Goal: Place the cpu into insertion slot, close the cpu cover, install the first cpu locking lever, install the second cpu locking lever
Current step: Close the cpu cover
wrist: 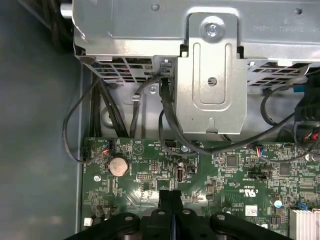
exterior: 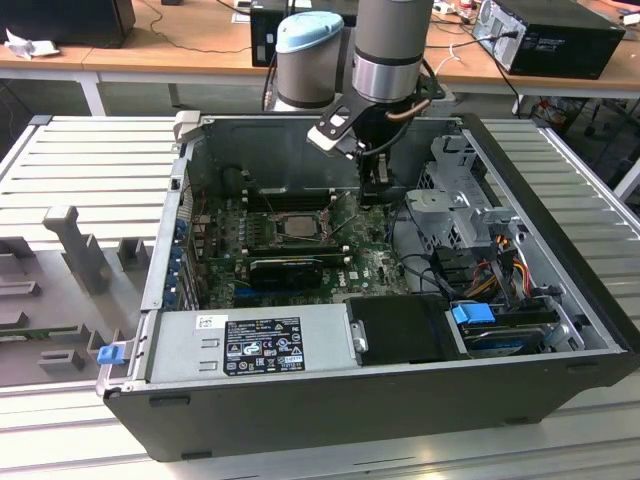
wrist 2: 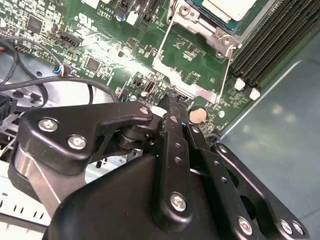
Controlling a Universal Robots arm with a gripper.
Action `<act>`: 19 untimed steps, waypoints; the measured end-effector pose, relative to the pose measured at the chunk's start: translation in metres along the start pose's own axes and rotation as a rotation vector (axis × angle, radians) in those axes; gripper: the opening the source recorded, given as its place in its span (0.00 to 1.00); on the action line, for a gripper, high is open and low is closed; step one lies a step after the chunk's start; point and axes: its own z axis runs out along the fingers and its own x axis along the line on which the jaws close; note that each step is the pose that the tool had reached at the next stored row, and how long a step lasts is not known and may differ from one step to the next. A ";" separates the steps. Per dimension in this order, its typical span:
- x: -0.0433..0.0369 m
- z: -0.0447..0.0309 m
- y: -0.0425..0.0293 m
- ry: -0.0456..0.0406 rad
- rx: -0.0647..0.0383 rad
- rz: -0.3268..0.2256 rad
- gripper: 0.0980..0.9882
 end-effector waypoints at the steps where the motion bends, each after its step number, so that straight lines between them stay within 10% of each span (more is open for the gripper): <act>1: 0.0000 0.0012 -0.0006 0.0000 0.001 -0.002 0.01; 19: 0.0004 0.0015 -0.0214 0.0021 0.004 -0.002 0.01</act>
